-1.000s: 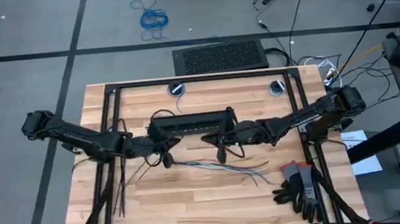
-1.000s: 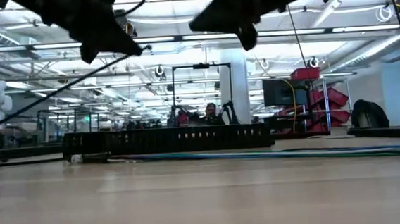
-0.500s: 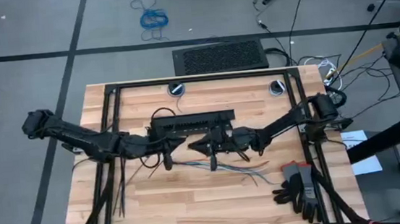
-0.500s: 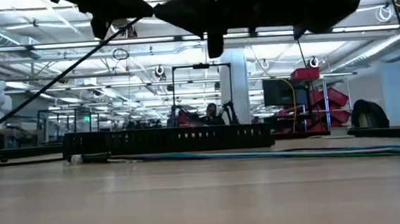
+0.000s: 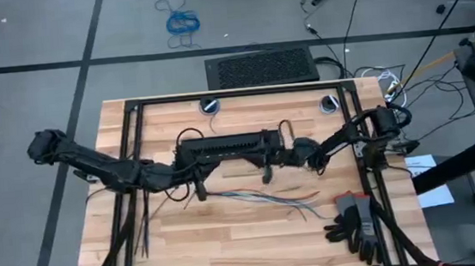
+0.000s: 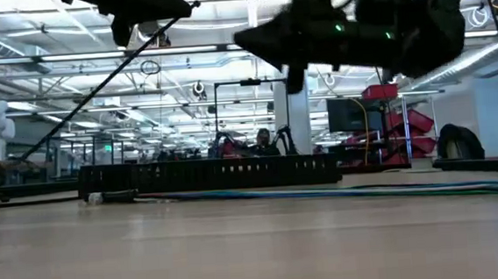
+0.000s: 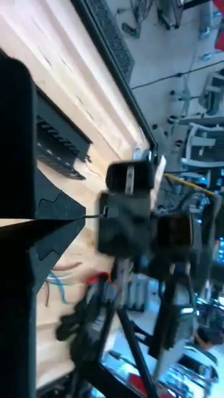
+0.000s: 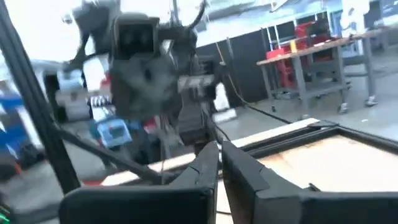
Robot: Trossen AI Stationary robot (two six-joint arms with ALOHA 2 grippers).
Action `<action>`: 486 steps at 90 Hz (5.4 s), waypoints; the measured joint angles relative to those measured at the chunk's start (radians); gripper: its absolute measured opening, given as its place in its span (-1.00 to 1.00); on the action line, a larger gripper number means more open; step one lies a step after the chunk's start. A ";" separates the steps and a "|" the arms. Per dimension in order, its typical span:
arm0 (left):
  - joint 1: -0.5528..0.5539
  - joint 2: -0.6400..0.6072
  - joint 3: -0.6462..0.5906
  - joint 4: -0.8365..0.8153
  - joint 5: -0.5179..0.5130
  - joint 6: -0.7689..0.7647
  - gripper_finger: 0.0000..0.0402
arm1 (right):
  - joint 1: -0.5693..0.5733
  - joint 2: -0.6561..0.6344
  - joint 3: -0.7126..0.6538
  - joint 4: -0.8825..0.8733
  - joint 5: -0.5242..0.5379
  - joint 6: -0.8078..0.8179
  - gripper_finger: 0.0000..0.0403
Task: Ziptie cables
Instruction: Wrap the cable wires with zip tie
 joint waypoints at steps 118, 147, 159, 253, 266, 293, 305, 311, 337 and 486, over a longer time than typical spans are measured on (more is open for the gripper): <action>-0.068 0.021 -0.054 0.259 -0.026 0.044 -1.00 | 0.036 0.000 -0.019 -0.236 -0.064 -0.029 -0.46; -0.069 0.030 -0.054 0.257 -0.042 0.043 -1.00 | 0.036 0.000 -0.019 -0.219 -0.069 0.039 -0.46; -0.046 0.058 -0.054 0.275 -0.036 0.073 -1.00 | 0.028 0.000 0.008 -0.308 -0.069 0.096 -0.46; 0.088 0.209 -0.054 0.490 0.118 0.078 -1.00 | 0.056 0.000 0.224 -0.455 0.020 -0.143 -0.46; 0.093 0.216 -0.054 0.522 0.127 0.080 -1.00 | 0.056 0.000 0.224 -0.451 0.016 -0.140 -0.46; 0.107 0.215 -0.054 0.545 0.138 0.103 -1.00 | 0.056 0.000 0.224 -0.437 0.014 -0.135 -0.46; 0.122 0.216 -0.054 0.565 0.140 0.103 -1.00 | 0.056 0.000 0.244 -0.458 0.014 -0.132 -0.46; 0.127 0.215 -0.054 0.586 0.151 0.103 -1.00 | 0.056 0.003 0.262 -0.483 0.014 -0.137 -0.46; 0.132 0.215 -0.054 0.594 0.171 0.103 -1.00 | 0.056 0.058 0.294 -0.467 0.001 -0.148 -0.58; 0.109 0.215 -0.057 0.423 0.166 0.020 -1.00 | -0.021 0.064 0.270 -0.444 -0.246 -0.058 -0.60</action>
